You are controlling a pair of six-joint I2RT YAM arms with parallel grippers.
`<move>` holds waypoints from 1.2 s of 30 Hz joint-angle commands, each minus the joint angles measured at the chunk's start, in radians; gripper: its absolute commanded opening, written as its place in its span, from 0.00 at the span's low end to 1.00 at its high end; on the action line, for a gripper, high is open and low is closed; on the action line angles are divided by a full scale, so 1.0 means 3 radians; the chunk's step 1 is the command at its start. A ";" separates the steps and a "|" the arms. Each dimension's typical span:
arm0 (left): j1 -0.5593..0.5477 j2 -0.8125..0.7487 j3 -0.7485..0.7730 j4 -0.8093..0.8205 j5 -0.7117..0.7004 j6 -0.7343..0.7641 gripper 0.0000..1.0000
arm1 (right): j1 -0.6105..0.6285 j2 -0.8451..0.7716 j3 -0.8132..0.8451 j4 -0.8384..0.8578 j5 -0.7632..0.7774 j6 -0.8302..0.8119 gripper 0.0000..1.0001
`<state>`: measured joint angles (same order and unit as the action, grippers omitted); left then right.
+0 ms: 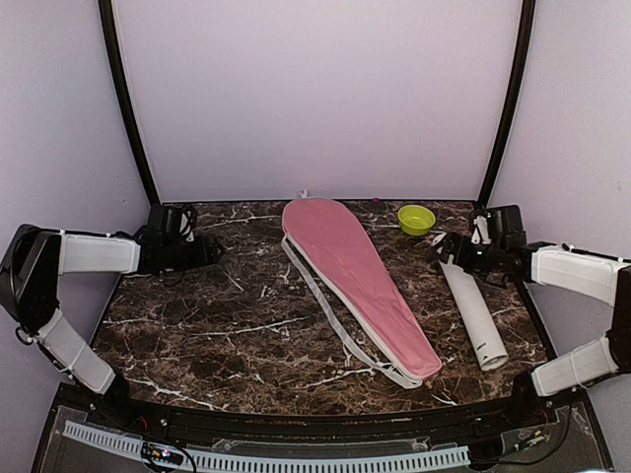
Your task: Pack up the badminton gear
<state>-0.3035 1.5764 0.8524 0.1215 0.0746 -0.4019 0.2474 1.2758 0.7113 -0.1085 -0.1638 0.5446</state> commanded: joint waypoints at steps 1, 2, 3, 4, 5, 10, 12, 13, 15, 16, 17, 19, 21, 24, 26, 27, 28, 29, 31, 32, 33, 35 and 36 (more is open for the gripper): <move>0.0613 -0.0619 -0.0391 0.0240 0.0027 0.0070 0.78 | -0.0714 -0.0021 0.0078 0.0423 -0.0208 -0.0330 0.96; 0.0728 -0.0747 -0.0489 0.0291 -0.0042 0.0085 0.78 | -0.0876 -0.0060 0.0037 0.0483 -0.0218 -0.0372 0.96; 0.0819 -0.0901 -0.0624 0.0346 -0.0149 0.0112 0.80 | -0.1032 -0.0111 -0.0019 0.0565 -0.0223 -0.0410 0.96; 0.0866 -0.1045 -0.0743 0.0419 -0.0370 0.0161 0.81 | -0.1173 -0.0188 -0.0137 0.0717 -0.0224 -0.0422 0.96; 0.0878 -0.1209 -0.0859 0.0492 -0.0560 0.0221 0.82 | -0.1298 -0.0287 -0.0253 0.0854 -0.0224 -0.0422 0.96; 0.0874 -0.1971 -0.1668 0.1169 -0.1197 0.0569 0.83 | -0.1576 -0.0935 -0.0999 0.1624 0.0193 -0.0660 0.96; 0.0874 -0.2224 -0.1980 0.1356 -0.1361 0.0667 0.83 | -0.1576 -0.1123 -0.1285 0.1888 0.0410 -0.0677 0.96; 0.0877 -0.2326 -0.2130 0.1462 -0.1406 0.0710 0.84 | -0.1576 -0.1184 -0.1428 0.2028 0.0491 -0.0664 0.96; 0.0877 -0.2440 -0.2404 0.1752 -0.1382 0.0801 0.87 | -0.1576 -0.1230 -0.1693 0.2435 0.0574 -0.0685 0.96; 0.0877 -0.2434 -0.2505 0.1896 -0.1351 0.0838 0.89 | -0.1576 -0.1222 -0.1825 0.2664 0.0633 -0.0689 0.96; 0.0875 -0.2377 -0.2597 0.2060 -0.1336 0.0879 0.90 | -0.1576 -0.1182 -0.1948 0.2911 0.0716 -0.0681 0.96; 0.0877 -0.2156 -0.2646 0.2359 -0.1359 0.0962 0.92 | -0.1576 -0.1026 -0.2089 0.3282 0.0846 -0.0696 0.96; 0.0874 -0.1845 -0.2580 0.2593 -0.1424 0.1048 0.93 | -0.1576 -0.0791 -0.2124 0.3527 0.0889 -0.0700 0.96; 0.0874 -0.1324 -0.2385 0.2897 -0.1415 0.1200 0.93 | -0.1576 -0.0388 -0.2188 0.4126 0.0884 -0.0681 0.95; 0.0874 -0.1029 -0.2233 0.3052 -0.1425 0.1277 0.93 | -0.1576 -0.0144 -0.2176 0.4436 0.0883 -0.0665 0.96; 0.0877 -0.0905 -0.2173 0.3159 -0.1414 0.1324 0.93 | -0.1576 -0.0064 -0.2154 0.4512 0.0861 -0.0674 0.97; 0.0874 -0.0801 -0.2121 0.3238 -0.1391 0.1373 0.93 | -0.1576 -0.0007 -0.2118 0.4525 0.0835 -0.0698 0.99; 0.0875 -0.0717 -0.2082 0.3282 -0.1361 0.1408 0.93 | -0.1576 0.0041 -0.2069 0.4505 0.0816 -0.0720 0.99; 0.0875 -0.0631 -0.2014 0.3288 -0.1322 0.1436 0.93 | -0.1576 0.0078 -0.2020 0.4467 0.0795 -0.0749 1.00; 0.0875 -0.0615 -0.2004 0.3294 -0.1318 0.1438 0.93 | -0.1576 0.0073 -0.2018 0.4463 0.0788 -0.0756 1.00; 0.0877 -0.0612 -0.2003 0.3300 -0.1314 0.1437 0.93 | -0.1572 0.0062 -0.2026 0.4459 0.0798 -0.0757 1.00; 0.0874 -0.0617 -0.2031 0.3336 -0.1321 0.1424 0.93 | -0.1576 0.0047 -0.2033 0.4433 0.0807 -0.0757 1.00; 0.0874 -0.0604 -0.2031 0.3351 -0.1364 0.1387 0.94 | -0.1576 0.0050 -0.2022 0.4423 0.0804 -0.0759 1.00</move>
<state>-0.0383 1.3952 0.2379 1.0492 -0.3260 0.0002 -0.2234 1.2938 0.0864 1.1423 0.0750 0.3328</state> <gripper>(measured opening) 0.929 0.996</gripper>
